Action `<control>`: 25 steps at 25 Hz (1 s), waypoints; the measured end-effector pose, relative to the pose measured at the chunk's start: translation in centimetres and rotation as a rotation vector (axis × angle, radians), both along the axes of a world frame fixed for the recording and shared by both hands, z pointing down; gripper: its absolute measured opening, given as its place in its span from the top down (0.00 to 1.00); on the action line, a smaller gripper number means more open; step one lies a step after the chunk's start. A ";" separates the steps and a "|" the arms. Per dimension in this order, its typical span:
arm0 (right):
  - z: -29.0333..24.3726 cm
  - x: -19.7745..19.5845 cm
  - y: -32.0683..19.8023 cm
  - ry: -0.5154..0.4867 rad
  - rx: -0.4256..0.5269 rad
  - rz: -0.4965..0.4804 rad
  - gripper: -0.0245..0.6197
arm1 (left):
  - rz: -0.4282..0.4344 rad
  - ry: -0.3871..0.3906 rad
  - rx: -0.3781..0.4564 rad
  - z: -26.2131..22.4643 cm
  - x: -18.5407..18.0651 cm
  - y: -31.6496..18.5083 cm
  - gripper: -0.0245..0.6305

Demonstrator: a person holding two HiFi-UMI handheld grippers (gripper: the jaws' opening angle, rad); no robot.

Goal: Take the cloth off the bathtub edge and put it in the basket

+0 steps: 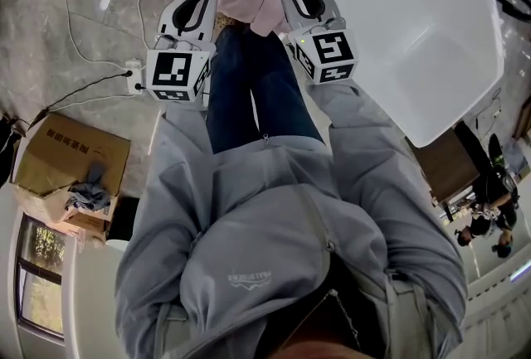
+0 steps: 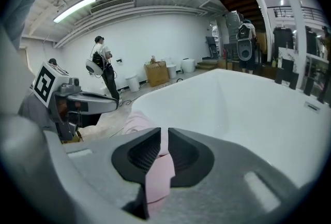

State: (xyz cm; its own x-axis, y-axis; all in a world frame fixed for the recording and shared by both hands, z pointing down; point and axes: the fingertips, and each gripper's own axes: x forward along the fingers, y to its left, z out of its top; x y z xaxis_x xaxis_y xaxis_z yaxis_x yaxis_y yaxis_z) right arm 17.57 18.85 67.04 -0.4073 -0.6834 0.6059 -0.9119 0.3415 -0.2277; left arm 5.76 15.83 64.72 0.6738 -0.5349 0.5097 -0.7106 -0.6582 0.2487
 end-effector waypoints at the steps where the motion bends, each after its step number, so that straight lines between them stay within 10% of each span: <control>1: 0.3 0.0 0.1 -0.003 -0.015 -0.001 0.92 | 0.006 0.001 -0.007 0.2 0.1 0.1 0.95; 5: 1.4 -0.2 0.8 -0.032 -0.066 -0.016 0.84 | 0.023 0.018 -0.049 1.1 0.4 0.5 0.71; 19: 5.5 -0.6 3.1 -0.070 -0.255 -0.083 0.28 | 0.094 -0.084 -0.182 6.3 -0.3 2.3 0.42; 25: 8.1 -0.9 4.8 -0.073 -0.377 -0.137 0.19 | 0.144 -0.170 -0.217 8.8 -1.1 2.6 0.38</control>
State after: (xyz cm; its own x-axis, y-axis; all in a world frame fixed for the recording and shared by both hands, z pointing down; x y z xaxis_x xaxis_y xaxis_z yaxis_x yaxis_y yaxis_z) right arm 16.65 23.61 75.13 -0.5304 -0.3555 0.7696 -0.8405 0.3395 -0.4224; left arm 4.66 18.38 73.49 0.6303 -0.3066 0.7132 -0.6574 -0.6995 0.2803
